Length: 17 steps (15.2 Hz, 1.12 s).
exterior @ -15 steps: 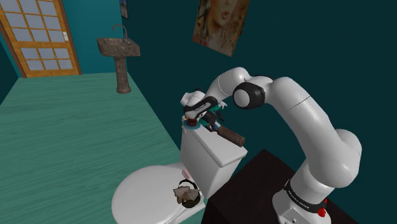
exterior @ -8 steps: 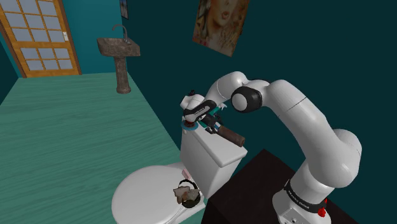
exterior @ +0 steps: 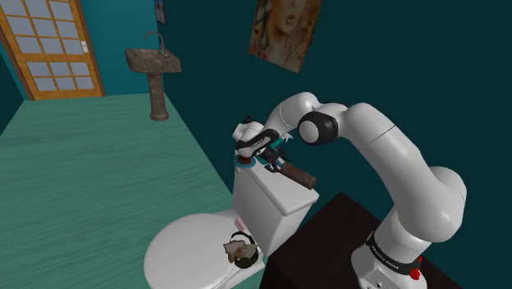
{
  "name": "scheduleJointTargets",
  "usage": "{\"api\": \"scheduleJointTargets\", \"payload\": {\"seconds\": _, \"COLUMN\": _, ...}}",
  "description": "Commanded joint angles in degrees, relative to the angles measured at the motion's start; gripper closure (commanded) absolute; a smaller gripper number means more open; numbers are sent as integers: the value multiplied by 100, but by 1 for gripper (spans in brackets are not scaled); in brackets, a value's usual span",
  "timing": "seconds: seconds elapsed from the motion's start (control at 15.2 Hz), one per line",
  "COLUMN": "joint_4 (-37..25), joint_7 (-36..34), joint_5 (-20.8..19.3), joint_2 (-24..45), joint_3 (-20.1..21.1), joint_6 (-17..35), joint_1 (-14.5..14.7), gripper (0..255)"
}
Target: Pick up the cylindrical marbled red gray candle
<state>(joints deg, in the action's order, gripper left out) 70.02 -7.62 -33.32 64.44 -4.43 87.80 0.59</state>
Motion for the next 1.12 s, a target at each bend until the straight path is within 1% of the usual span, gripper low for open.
{"api": "scheduleJointTargets", "payload": {"seconds": 0.0, "joint_4": 56, "joint_7": 11, "joint_5": -3, "joint_2": -60, "joint_3": -1, "joint_6": -13, "joint_1": -1, "gripper": 255}}
{"api": "scheduleJointTargets", "payload": {"seconds": 0.92, "joint_4": 584, "joint_7": 226, "joint_5": -49, "joint_2": -970, "joint_3": -20, "joint_6": -329, "joint_1": 47, "gripper": 255}}
{"api": "scheduleJointTargets", "payload": {"seconds": 1.06, "joint_4": 589, "joint_7": 229, "joint_5": -48, "joint_2": -979, "joint_3": -21, "joint_6": -333, "joint_1": 49, "gripper": 255}}
